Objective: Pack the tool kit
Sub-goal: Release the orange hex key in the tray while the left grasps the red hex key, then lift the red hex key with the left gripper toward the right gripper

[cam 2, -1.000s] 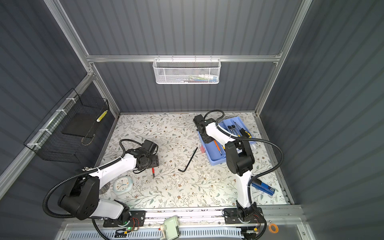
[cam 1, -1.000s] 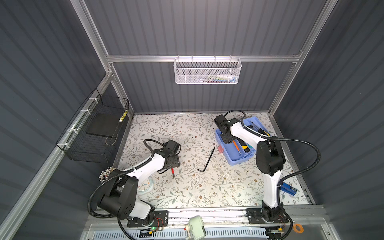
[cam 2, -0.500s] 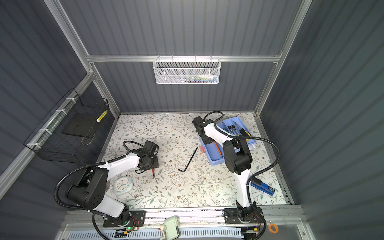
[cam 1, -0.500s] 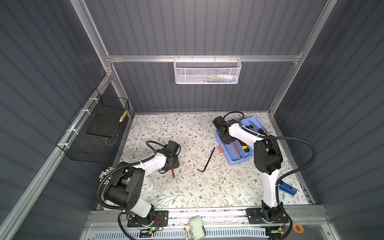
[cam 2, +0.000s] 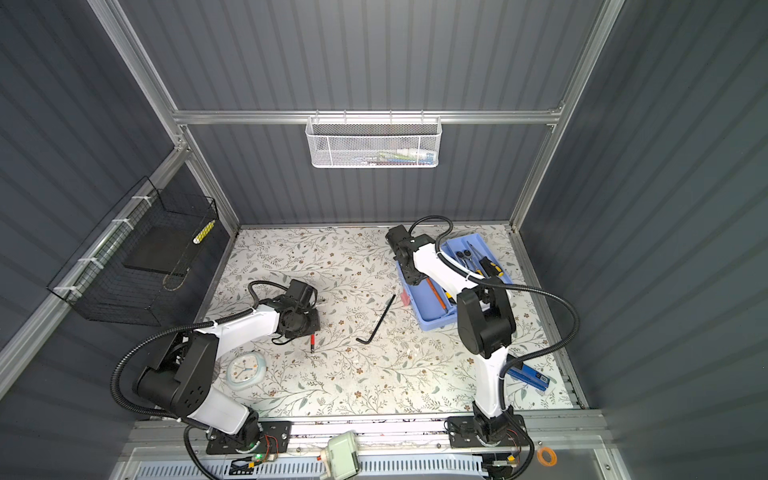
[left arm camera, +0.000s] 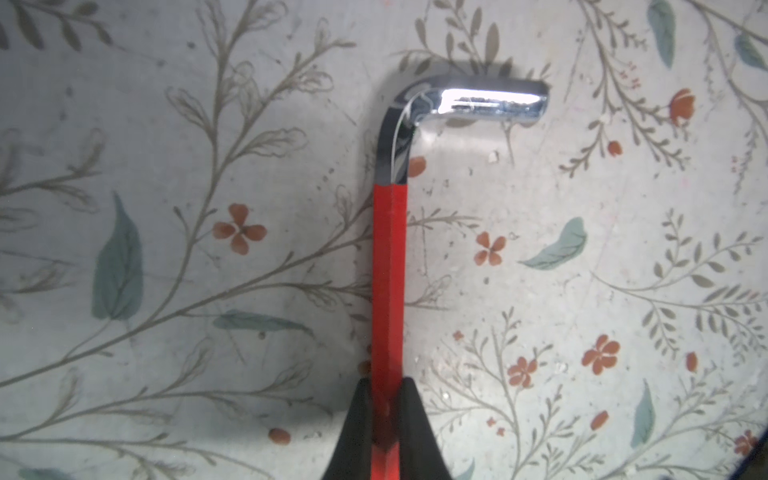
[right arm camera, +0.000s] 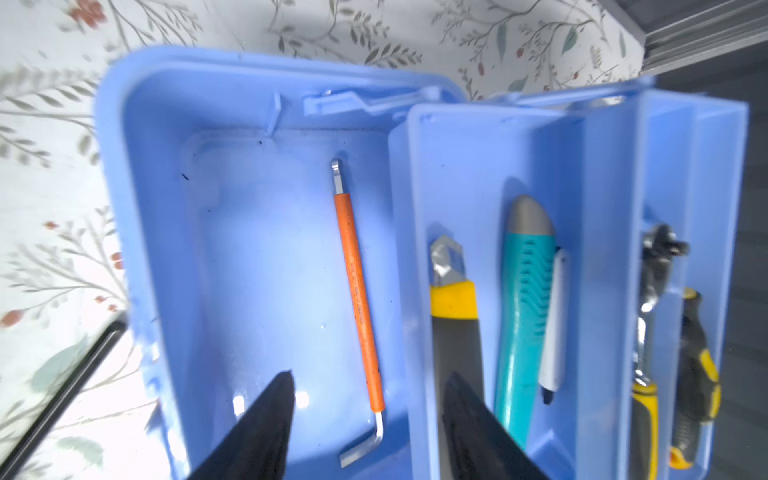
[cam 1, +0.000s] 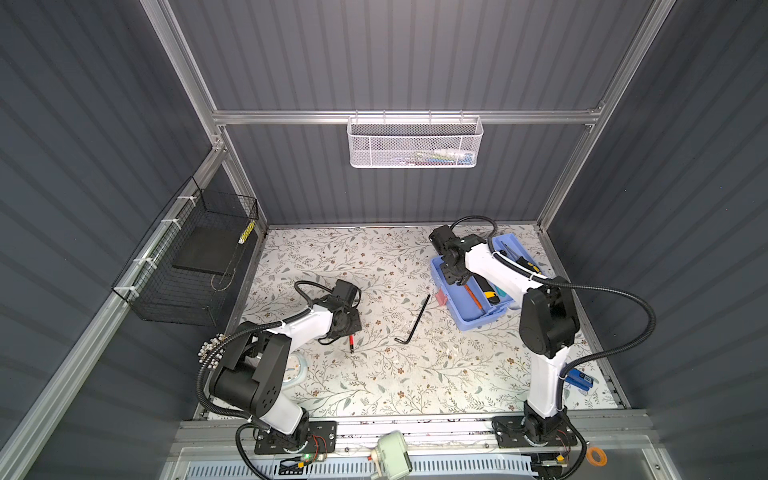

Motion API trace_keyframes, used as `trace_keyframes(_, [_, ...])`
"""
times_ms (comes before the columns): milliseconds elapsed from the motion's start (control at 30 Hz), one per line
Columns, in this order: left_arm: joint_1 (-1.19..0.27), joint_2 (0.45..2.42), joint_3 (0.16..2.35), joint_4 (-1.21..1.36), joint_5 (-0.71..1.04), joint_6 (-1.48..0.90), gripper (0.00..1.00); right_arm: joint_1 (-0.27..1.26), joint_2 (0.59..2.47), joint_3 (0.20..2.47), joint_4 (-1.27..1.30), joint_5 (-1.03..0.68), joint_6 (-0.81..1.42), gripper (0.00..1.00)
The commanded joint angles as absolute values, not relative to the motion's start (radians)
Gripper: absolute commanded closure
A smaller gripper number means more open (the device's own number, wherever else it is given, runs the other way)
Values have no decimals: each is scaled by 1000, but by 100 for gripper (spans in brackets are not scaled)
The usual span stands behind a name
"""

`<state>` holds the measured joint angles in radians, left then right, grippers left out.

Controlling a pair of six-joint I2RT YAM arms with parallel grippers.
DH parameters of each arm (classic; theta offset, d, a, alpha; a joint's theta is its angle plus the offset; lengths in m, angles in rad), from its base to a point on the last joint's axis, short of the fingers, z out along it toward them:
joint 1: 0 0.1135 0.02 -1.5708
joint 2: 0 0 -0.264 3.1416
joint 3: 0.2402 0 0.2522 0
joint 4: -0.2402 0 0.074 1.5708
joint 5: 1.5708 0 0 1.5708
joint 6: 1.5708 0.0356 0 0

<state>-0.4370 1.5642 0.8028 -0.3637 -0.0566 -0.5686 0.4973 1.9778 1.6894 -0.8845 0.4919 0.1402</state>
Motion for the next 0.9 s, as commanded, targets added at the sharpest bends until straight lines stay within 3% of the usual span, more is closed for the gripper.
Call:
trace_keyframes(0, [-437, 1552, 792, -376, 3, -549, 100, 496, 1928, 1664, -883, 432, 191, 39])
trace_keyframes(467, [-603, 1513, 961, -321, 1, -563, 100, 525, 1769, 1448, -565, -123, 390, 40])
trace_keyframes(867, [-663, 1537, 978, -110, 117, -649, 99, 547, 1740, 1297, -253, -406, 590, 41])
